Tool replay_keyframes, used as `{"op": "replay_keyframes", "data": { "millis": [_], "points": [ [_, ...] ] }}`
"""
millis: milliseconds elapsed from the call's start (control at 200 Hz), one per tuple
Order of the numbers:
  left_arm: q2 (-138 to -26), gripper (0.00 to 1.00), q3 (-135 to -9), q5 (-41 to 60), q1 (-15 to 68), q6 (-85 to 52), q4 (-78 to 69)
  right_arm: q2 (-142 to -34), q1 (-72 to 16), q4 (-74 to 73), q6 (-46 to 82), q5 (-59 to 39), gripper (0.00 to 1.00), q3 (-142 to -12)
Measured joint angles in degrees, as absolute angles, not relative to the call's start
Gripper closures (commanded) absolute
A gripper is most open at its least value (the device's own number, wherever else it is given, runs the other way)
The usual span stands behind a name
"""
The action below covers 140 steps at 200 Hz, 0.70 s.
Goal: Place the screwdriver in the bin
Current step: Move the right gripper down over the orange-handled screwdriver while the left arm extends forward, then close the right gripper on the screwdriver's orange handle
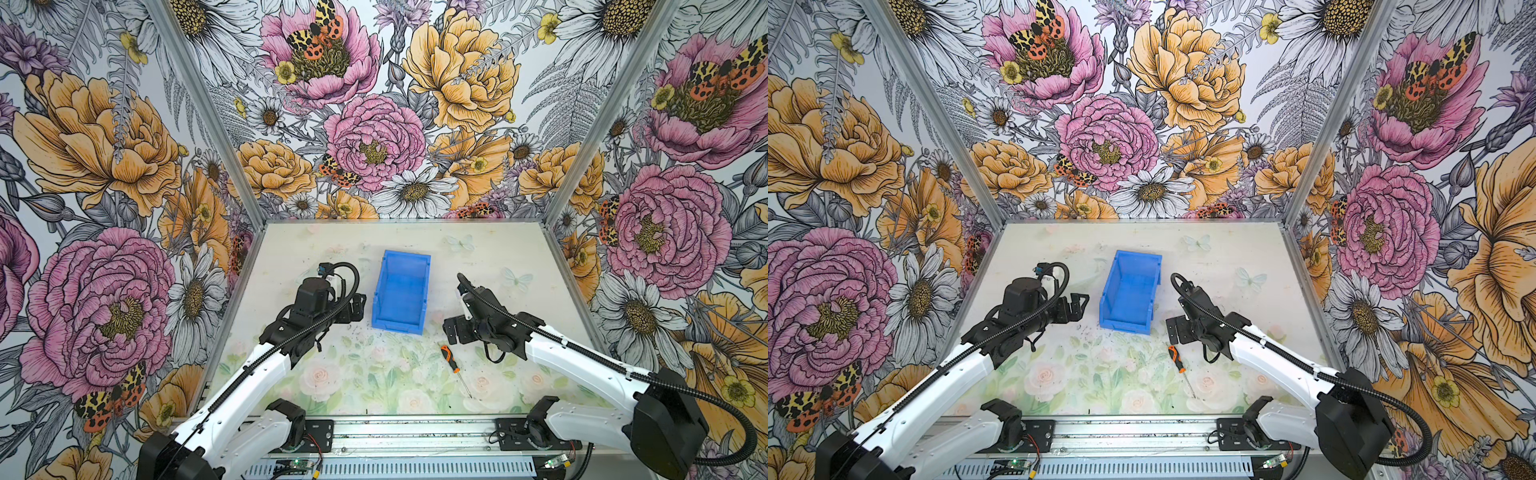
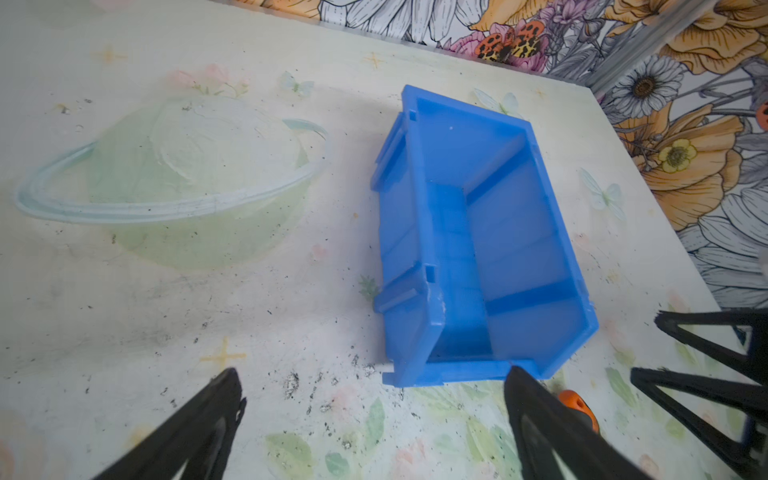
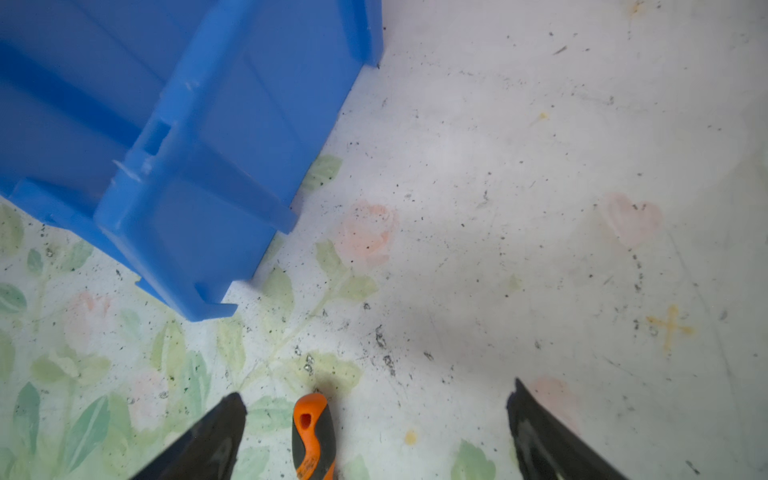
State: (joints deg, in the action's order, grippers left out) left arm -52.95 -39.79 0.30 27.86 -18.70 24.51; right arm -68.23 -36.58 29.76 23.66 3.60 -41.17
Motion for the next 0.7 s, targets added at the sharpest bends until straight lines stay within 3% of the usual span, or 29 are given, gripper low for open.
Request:
{"op": "replay_keyframes", "data": {
  "millis": [360, 701],
  "points": [
    [-44.4, 0.01, -39.7, -12.4, 54.7, -18.8, 33.3, -73.0, -36.6, 30.7, 24.5, -3.7, 0.01, -39.4],
    [-48.4, 0.01, -39.7, -17.6, 59.1, -19.5, 36.2, -75.6, -37.7, 30.9, 24.4, -5.5, 0.03, -39.4]
  ]
}}
